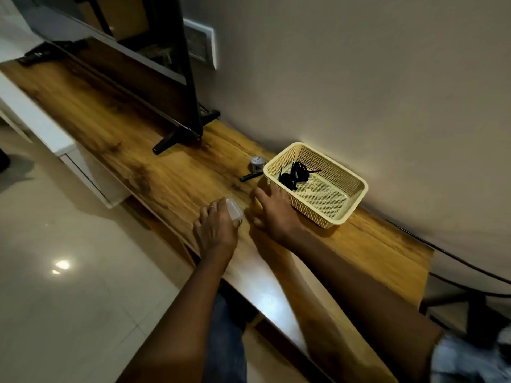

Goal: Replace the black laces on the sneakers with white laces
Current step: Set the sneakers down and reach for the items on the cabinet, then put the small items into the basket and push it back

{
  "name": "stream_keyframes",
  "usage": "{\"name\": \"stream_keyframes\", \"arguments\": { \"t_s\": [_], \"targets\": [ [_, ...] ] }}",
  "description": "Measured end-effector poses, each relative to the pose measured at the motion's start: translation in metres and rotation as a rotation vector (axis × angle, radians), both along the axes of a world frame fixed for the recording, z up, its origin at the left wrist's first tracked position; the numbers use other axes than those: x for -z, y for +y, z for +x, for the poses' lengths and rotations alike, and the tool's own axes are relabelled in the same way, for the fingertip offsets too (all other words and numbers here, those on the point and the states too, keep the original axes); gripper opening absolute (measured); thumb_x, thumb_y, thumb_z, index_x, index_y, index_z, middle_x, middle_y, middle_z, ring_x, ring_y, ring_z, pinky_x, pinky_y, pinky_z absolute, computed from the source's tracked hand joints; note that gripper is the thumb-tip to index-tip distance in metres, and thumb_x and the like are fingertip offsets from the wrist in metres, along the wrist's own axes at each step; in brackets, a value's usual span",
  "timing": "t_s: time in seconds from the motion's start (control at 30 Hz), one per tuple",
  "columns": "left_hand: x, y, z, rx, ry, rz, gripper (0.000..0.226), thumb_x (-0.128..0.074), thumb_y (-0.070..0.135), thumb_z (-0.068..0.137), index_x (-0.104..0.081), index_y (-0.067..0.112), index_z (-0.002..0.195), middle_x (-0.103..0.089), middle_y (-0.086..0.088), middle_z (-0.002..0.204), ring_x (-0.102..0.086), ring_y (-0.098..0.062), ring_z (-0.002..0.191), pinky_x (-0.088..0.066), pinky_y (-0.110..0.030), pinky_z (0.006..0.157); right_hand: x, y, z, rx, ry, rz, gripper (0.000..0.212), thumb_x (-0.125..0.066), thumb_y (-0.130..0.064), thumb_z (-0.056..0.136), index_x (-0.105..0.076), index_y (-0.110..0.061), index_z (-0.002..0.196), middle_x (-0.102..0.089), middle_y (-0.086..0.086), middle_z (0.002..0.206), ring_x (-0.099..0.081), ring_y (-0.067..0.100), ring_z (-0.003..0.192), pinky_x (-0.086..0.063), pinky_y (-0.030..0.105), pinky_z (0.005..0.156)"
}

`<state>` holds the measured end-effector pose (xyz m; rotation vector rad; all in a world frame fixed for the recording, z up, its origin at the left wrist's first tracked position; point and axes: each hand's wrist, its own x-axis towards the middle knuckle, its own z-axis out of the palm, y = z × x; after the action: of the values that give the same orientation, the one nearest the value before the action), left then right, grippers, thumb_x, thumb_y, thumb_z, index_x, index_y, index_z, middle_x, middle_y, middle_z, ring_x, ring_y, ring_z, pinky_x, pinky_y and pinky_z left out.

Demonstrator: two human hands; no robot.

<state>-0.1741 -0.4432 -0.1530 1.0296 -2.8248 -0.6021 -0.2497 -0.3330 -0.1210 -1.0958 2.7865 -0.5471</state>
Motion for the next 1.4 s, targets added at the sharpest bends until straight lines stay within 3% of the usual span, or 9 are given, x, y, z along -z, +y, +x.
{"name": "stream_keyframes", "arguments": {
  "t_s": [0.2, 0.3, 0.5, 0.6, 0.8, 1.0, 1.13, 1.3, 1.4],
  "targets": [
    [-0.005, 0.01, -0.007, -0.044, 0.079, -0.04, 0.059, -0.064, 0.047, 0.085, -0.045, 0.018, 0.133, -0.049, -0.006, 0.137, -0.039, -0.024, 0.128, -0.027, -0.042, 0.099, -0.041, 0.051, -0.026, 0.307, 0.086, -0.399, 0.048, -0.07, -0.03, 0.084, -0.051, -0.019, 0.126, -0.044, 0.011, 0.127, -0.042, 0.025, 0.114, -0.043, 0.032, 0.083],
    [-0.013, 0.024, -0.015, -0.046, 0.184, -0.04, 0.058, -0.062, 0.05, 0.085, -0.047, 0.018, 0.131, -0.052, -0.006, 0.133, -0.04, -0.024, 0.126, -0.024, -0.041, 0.099, -0.047, 0.077, -0.053, 0.42, 0.04, -0.252, 0.049, -0.07, -0.028, 0.084, -0.05, -0.016, 0.128, -0.043, 0.014, 0.13, -0.043, 0.031, 0.117, -0.045, 0.036, 0.084],
    [-0.028, 0.054, -0.032, -0.034, 0.388, -0.014, 0.054, -0.064, 0.053, 0.081, -0.052, 0.022, 0.124, -0.056, -0.003, 0.125, -0.044, -0.022, 0.121, -0.024, -0.04, 0.096, -0.031, 0.096, -0.073, 0.27, -0.036, 0.157, 0.055, -0.074, -0.029, 0.08, -0.05, -0.014, 0.127, -0.046, 0.018, 0.131, -0.051, 0.036, 0.113, -0.046, 0.041, 0.088],
    [-0.03, 0.066, -0.036, 0.038, 0.407, -0.013, 0.057, -0.063, 0.054, 0.081, -0.052, 0.022, 0.126, -0.056, -0.002, 0.128, -0.044, -0.02, 0.123, -0.025, -0.041, 0.098, -0.027, 0.096, -0.075, 0.246, -0.066, 0.215, 0.052, -0.071, -0.026, 0.083, -0.048, -0.014, 0.128, -0.045, 0.018, 0.13, -0.051, 0.035, 0.112, -0.048, 0.048, 0.091],
    [-0.032, 0.079, -0.04, 0.099, 0.373, -0.002, 0.062, -0.062, 0.056, 0.081, -0.048, 0.023, 0.131, -0.052, -0.002, 0.135, -0.04, -0.019, 0.127, -0.024, -0.04, 0.1, -0.031, 0.102, -0.082, 0.177, -0.155, 0.266, 0.05, -0.072, -0.022, 0.083, -0.05, -0.014, 0.127, -0.045, 0.016, 0.13, -0.053, 0.032, 0.11, -0.049, 0.037, 0.087],
    [-0.042, 0.098, -0.046, 0.114, 0.385, 0.033, 0.062, -0.062, 0.059, 0.08, -0.048, 0.025, 0.131, -0.052, 0.0, 0.136, -0.039, -0.019, 0.128, -0.021, -0.039, 0.1, -0.067, 0.093, -0.074, 0.295, -0.345, -0.233, 0.023, -0.062, -0.021, 0.092, -0.065, -0.006, 0.109, -0.064, 0.007, 0.109, -0.059, 0.019, 0.097, -0.049, 0.035, 0.08],
    [-0.05, 0.109, -0.05, 0.116, 0.348, 0.056, 0.064, -0.06, 0.055, 0.084, -0.041, 0.027, 0.138, -0.044, 0.002, 0.143, -0.032, -0.016, 0.133, -0.018, -0.036, 0.1, -0.073, 0.084, -0.061, 0.241, -0.555, -0.337, 0.013, -0.064, -0.013, 0.09, -0.067, -0.004, 0.099, -0.064, 0.0, 0.086, -0.059, 0.005, 0.072, -0.046, 0.009, 0.055],
    [-0.05, 0.111, -0.055, 0.084, 0.268, 0.103, 0.076, -0.056, 0.056, 0.087, -0.026, 0.023, 0.148, -0.028, -0.001, 0.155, -0.022, -0.019, 0.141, -0.015, -0.039, 0.107, -0.057, 0.082, -0.079, 0.36, -0.49, -0.445, 0.016, -0.069, -0.013, 0.086, -0.067, -0.004, 0.098, -0.069, 0.017, 0.099, -0.065, 0.024, 0.087, -0.054, 0.04, 0.075],
    [-0.044, 0.109, -0.054, 0.075, 0.196, 0.134, 0.08, -0.053, 0.053, 0.09, -0.014, 0.02, 0.152, -0.015, -0.003, 0.159, -0.012, -0.021, 0.145, -0.01, -0.041, 0.112, -0.042, 0.074, -0.09, 0.395, -0.419, -0.365, 0.018, -0.067, -0.016, 0.087, -0.064, -0.005, 0.101, -0.067, 0.013, 0.104, -0.065, 0.025, 0.094, -0.053, 0.032, 0.068]
  ]
}}
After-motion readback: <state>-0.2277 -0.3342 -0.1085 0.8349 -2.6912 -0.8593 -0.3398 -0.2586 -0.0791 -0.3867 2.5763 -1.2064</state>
